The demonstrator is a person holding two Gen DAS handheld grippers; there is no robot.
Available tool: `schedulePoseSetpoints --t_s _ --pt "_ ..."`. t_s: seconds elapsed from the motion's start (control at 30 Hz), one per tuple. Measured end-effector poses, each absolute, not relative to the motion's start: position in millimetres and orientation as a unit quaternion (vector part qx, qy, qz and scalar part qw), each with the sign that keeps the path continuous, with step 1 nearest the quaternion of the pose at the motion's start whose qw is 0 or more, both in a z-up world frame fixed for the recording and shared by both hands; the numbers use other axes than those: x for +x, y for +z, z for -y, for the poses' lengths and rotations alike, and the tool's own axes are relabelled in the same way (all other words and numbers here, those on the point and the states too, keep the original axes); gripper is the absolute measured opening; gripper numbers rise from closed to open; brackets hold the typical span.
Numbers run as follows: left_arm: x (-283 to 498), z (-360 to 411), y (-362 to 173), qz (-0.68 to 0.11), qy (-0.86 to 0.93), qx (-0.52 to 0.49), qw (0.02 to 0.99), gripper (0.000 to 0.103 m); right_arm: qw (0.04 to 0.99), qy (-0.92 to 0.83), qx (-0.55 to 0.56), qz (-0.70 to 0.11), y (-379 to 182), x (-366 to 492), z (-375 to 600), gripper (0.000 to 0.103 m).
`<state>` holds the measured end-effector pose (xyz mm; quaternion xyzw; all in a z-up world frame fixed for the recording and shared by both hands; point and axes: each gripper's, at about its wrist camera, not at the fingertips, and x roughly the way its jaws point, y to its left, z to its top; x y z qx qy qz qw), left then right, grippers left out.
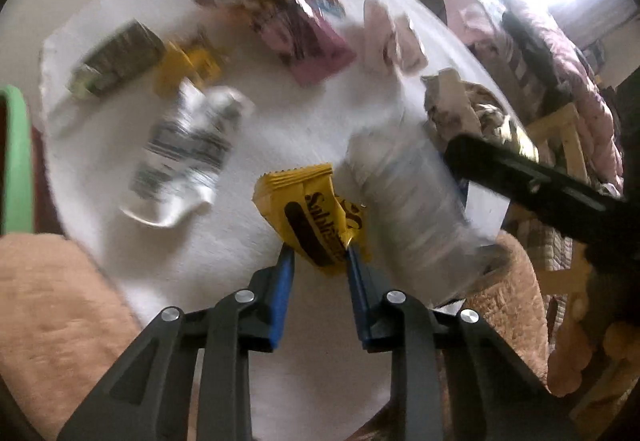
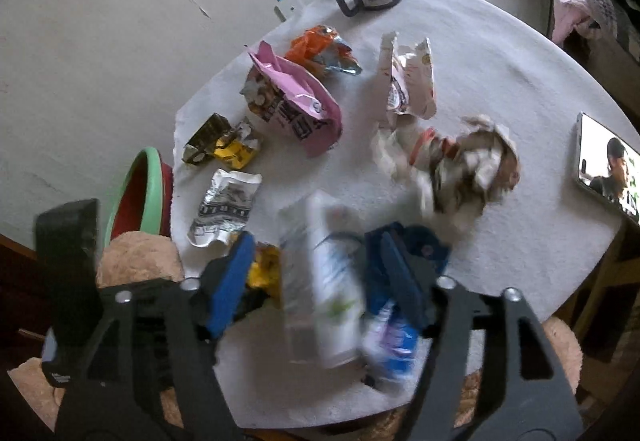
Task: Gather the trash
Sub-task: 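Lower the milk carton onto the table and open the right gripper while the left holds the yellow wrapper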
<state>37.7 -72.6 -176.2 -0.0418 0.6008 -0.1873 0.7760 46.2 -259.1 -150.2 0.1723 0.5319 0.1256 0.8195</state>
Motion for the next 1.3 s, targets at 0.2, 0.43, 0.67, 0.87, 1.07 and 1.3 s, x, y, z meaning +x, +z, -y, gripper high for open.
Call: schedulePoseSetpoints --t_s 0.2,0.43,0.67,0.87,1.07,1.3 --pt "34.4 45.4 -146.7 -0.559 -0.162 -0.056 0.811 0.023 0.813 0.126 0.15 -0.549 -153.4 48.3 248.8 0.08" --pt "36.6 20.2 -124.5 -0.53 -0.14 -0.073 0.833 0.024 0.804 0.158 0.15 -0.554 -154.2 44.4 233.4 0.078" --pt "31.6 15.5 -126.7 -0.529 -0.14 -0.087 0.832 0.024 0.808 0.127 0.137 -0.559 -155.0 39.7 233.7 0.047" --pt "30.0 15.7 -127.5 -0.529 -0.145 -0.092 0.831 0.024 0.821 0.095 0.09 -0.556 -152.1 37.1 230.0 0.047" --pt "30.0 13.0 -127.8 -0.53 -0.145 -0.098 0.83 0.024 0.827 0.094 0.047 -0.552 -147.3 42.8 222.6 0.047" --pt "29.7 12.2 -126.2 -0.527 -0.145 -0.097 0.832 0.024 0.792 0.079 0.061 -0.602 -194.9 38.7 225.9 0.046"
